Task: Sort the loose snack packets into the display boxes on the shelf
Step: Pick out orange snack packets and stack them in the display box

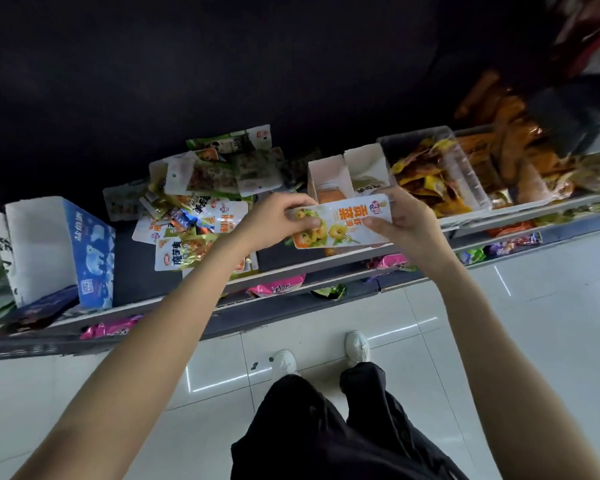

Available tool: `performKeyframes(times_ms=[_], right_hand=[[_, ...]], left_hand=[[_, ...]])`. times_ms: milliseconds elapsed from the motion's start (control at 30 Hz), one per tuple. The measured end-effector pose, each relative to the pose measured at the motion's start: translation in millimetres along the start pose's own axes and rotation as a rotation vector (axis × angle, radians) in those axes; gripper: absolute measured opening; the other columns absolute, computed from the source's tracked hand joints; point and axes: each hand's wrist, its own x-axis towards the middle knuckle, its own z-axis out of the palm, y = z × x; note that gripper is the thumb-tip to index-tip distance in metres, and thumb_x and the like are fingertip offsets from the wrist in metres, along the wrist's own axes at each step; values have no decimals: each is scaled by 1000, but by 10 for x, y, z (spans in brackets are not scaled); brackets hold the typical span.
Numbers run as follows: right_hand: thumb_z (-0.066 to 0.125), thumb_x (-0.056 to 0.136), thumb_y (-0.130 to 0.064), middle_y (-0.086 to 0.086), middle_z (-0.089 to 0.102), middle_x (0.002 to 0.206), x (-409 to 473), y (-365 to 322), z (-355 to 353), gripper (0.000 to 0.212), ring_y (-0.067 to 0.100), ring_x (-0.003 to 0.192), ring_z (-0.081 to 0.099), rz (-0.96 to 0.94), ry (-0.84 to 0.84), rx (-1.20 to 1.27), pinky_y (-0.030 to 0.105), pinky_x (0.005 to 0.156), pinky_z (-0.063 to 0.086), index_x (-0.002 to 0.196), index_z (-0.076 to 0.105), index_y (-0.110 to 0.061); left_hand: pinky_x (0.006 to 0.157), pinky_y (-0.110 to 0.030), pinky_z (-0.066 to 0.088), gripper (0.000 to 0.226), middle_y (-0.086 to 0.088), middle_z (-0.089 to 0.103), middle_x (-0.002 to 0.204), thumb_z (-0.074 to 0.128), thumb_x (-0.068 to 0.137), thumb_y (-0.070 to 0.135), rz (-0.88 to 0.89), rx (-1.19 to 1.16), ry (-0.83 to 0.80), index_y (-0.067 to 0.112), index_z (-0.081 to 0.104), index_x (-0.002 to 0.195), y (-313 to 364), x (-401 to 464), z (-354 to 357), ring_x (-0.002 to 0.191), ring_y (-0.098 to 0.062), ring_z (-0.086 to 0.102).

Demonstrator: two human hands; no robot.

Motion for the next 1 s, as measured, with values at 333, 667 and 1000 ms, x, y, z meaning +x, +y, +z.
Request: performKeyframes(times_ms=[333,667,1000], right_hand=[[57,88,-6,2,59,58,331,288,88,18,16,43,48,-296,471,-559,18,42,30,104,64,-12],[54,62,8,0,73,91,729,508,527,49,20,79,68,-545,175,-1018,27,61,53,97,73,-19],[43,79,-9,7,66,113,513,364,651,40,27,112,56,-475,187,-761,38,93,43,111,66,-8]], left_hand=[[79,-22,45,22,2,68,109,67,85,24,198,349,302,17,70,106,-114,840,364,97,-11,62],[115,-40,19,60,-3,21,155,47,97,28,-65,545,238,13,21,149,-630,761,471,141,-25,21],[92,-28,41,35,2,53,132,49,95,22,-62,337,359,22,51,131,-635,356,250,119,-15,49]])
